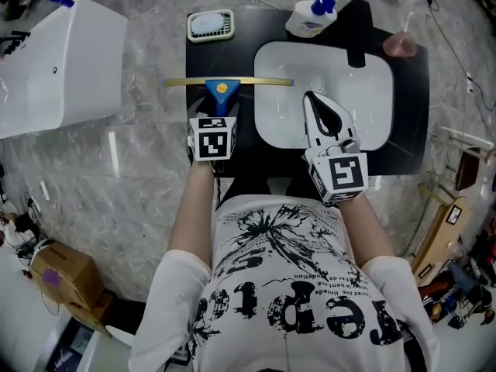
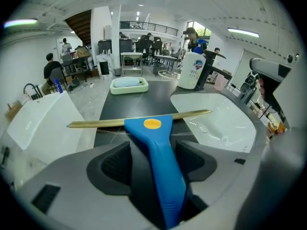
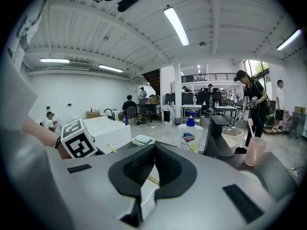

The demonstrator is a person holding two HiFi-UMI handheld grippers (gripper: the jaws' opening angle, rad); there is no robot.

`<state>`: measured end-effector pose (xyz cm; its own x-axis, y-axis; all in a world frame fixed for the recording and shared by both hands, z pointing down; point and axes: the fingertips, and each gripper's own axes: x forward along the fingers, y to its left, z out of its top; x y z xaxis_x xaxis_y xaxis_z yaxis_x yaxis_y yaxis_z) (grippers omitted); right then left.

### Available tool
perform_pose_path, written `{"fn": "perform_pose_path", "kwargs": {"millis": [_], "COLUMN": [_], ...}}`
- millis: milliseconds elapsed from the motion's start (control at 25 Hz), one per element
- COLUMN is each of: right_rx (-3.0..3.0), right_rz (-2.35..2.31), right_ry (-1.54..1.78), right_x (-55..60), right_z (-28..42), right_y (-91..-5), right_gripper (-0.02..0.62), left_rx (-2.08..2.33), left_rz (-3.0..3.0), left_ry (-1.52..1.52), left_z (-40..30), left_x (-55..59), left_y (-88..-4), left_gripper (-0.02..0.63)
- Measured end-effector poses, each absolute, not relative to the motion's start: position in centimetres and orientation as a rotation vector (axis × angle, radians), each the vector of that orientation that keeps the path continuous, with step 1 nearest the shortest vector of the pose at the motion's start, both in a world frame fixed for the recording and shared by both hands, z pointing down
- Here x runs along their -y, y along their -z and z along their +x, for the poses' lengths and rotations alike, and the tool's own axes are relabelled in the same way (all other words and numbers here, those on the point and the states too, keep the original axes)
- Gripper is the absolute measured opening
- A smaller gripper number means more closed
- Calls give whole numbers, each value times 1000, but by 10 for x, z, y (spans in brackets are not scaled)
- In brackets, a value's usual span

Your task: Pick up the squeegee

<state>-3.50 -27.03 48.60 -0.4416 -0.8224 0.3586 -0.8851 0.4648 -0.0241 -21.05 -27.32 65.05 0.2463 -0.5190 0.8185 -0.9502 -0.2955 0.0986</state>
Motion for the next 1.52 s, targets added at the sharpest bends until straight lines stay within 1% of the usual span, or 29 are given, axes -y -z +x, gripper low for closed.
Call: {"fn": "perform_pose_path", "kwargs": {"millis": [40,160,200,280,320,640,880,1080,1520], "right_rx": [2419,2413,2411,2406,2403,2388,2407,2425,2488], "right_rz": [1457,1456,1455,1464,1473,1502,1517,1535,1588], "right_ry": [-303,-304,-301,-295,-290,-269,-228,-191,-60], "right_x": [270,269,269,269,269,265,261,255,251], "right_z": [-33,-30,-29,-27,-26,-16,-13,-13,-19], "right_y": [-486,-486,-486,-483,-482,-472,-456,-438,-381], "right_gripper": [15,15,15,15,15,15,15,15,15], "left_rx": [1347,1351,1349,1362,1375,1401,1473,1544,1750], "left_rz": [1911,1907,1907,1888,1875,1854,1939,2033,2348], "left_ry": [-926,-944,-950,-941,-930,-891,-837,-735,-446], "left_z": [-211,-212,-211,-211,-212,-211,-207,-205,-211], "left_x": [273,273,272,273,274,269,274,279,289], "left_y": [-652,-653,-652,-650,-649,-643,-607,-552,-401], "left_gripper": [304,293,274,168,148,138,138,139,140]}}
